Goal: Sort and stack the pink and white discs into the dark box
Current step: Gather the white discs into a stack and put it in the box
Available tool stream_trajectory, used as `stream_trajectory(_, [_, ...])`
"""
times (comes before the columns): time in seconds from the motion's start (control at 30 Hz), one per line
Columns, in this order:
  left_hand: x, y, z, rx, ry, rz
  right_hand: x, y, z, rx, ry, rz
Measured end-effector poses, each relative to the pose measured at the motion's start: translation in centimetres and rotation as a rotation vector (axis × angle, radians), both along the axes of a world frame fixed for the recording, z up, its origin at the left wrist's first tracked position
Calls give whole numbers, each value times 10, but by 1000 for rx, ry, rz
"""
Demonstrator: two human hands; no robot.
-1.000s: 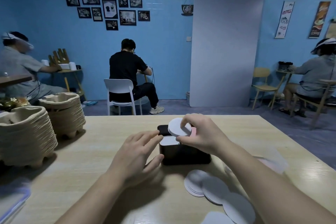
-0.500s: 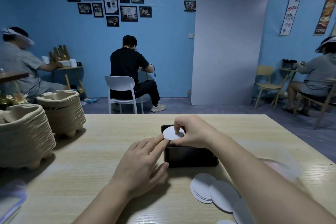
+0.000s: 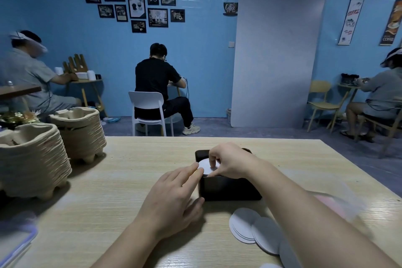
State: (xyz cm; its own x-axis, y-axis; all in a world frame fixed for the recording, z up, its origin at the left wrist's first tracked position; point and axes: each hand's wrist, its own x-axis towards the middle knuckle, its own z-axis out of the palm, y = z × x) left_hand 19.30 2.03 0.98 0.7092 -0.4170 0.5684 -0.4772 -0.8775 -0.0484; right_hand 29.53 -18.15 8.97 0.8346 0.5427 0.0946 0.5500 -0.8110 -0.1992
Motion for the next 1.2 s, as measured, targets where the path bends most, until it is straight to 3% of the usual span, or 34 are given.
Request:
stream_trajectory(0.27, [-1, 1, 1, -6, 19, -2, 1, -3, 1, -18, -22, 16])
stream_trajectory(0.5, [-6, 1, 7, 44, 0, 28, -21, -13, 9, 230, -194, 23])
stream_trajectory(0.67, [-40, -8, 7, -4, 43, -46, -80, -35, -2, 375, -296, 155])
stream_trajectory(0.93, [-101, -29, -5, -66, 208, -120, -171, -79, -64, 370, -205, 174])
stream_trajectory(1.2, [-148, -47, -8, -116, 426, -215, -230, -101, -75, 347, -34, 195])
